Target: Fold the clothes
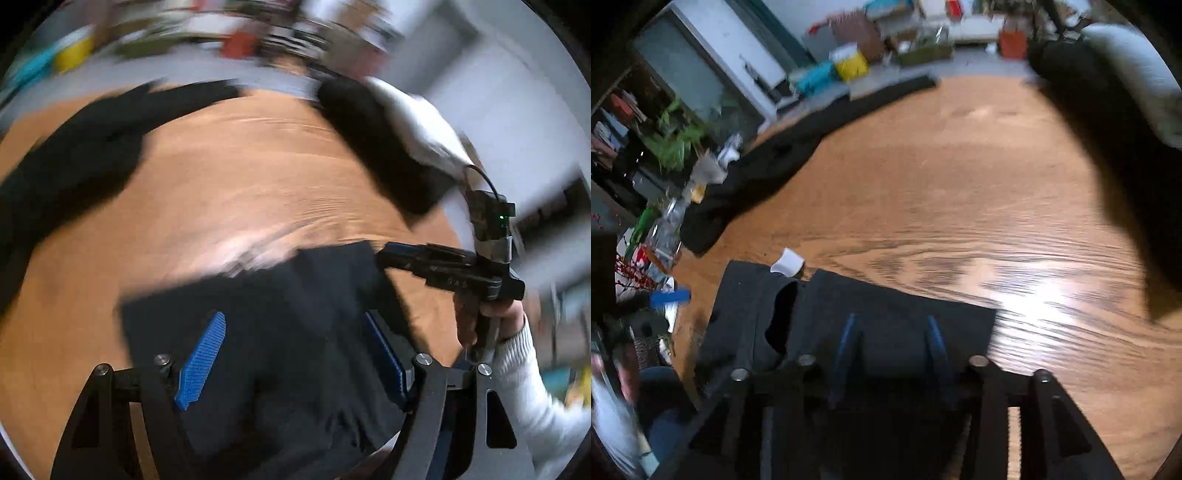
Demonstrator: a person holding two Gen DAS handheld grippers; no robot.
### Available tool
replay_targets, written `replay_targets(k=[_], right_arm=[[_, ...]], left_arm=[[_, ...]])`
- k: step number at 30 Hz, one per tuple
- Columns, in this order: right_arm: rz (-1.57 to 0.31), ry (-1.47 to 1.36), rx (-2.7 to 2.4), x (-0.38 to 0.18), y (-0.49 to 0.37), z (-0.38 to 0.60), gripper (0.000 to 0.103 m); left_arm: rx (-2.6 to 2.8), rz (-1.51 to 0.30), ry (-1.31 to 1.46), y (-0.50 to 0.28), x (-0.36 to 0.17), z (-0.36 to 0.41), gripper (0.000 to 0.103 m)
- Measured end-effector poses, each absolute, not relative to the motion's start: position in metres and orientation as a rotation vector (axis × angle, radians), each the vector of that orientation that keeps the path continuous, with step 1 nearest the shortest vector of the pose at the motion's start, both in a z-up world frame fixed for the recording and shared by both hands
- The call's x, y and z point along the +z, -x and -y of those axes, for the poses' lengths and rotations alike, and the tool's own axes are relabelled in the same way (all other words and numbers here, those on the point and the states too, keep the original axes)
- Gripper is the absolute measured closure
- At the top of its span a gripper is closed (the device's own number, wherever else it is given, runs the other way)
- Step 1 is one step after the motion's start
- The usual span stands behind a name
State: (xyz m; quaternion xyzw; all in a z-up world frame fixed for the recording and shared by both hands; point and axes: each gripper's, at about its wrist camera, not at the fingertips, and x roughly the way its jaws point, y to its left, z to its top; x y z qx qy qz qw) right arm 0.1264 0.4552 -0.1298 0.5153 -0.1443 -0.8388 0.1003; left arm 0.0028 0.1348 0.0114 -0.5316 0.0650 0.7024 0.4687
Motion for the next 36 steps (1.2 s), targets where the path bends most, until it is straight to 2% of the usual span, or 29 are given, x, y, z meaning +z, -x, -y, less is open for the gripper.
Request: replay_targets(k=[2, 7, 12, 13, 14, 16, 21, 23, 31, 33, 34, 35, 36], right_arm=[[0.528, -1.515, -2.483, -0.13, -0.128, -0.47, 0.052], [0.743, -1.479, -2.476, -0.132, -0.126, -0.515, 0.044], [0.827, -1.513, -2.487, -0.13, -0.141, -0.549, 0.04], [0.84, -1.514, -2.487, -0.13, -0.143, -0.554, 0.038], [0.855, -1.511, -2.487, -0.129, -0.144, -0.559, 0.035], [0.894, -1.495, -2.48, -0.125, -0.149, -0.568, 0.032], [0.948, -1.467, -2.471, -0.121, -0.157, -0.578, 0.031], [0.948, -1.46, -2.477, -0.119, -0.157, -0.578, 0.031], [0.943, -1.476, -2.497, -0.122, -0.157, -0.575, 0.028], [0.935, -1.482, -2.498, -0.123, -0.156, -0.574, 0.028], [0.931, -1.485, -2.498, -0.124, -0.156, -0.573, 0.028], [0.927, -1.488, -2.499, -0.125, -0.155, -0.572, 0.028], [0.923, -1.492, -2.499, -0.125, -0.155, -0.572, 0.028]], left_arm=[[1.65, -0.297, 1.261, 0.008, 0.013, -0.178, 0.026], [1.527, -0.666, 1.34, 0.028, -0.024, -0.257, 0.027], [1.46, -0.806, 1.339, 0.014, -0.049, -0.288, 0.031], [1.469, -0.83, 1.347, 0.013, -0.054, -0.292, 0.041], [1.474, -0.856, 1.361, 0.013, -0.059, -0.295, 0.06], [1.46, -0.896, 1.383, 0.011, -0.069, -0.297, 0.075], [1.431, -0.9, 1.413, 0.007, -0.078, -0.295, 0.075], [1.424, -0.894, 1.418, 0.007, -0.078, -0.293, 0.097], [1.362, -0.788, 1.526, 0.023, -0.074, -0.276, 0.098], [1.379, -0.776, 1.611, 0.031, -0.085, -0.274, 0.092], [1.406, -0.77, 1.656, 0.038, -0.093, -0.273, 0.085], [1.432, -0.767, 1.683, 0.044, -0.098, -0.271, 0.072], [1.455, -0.767, 1.688, 0.047, -0.101, -0.271, 0.066]])
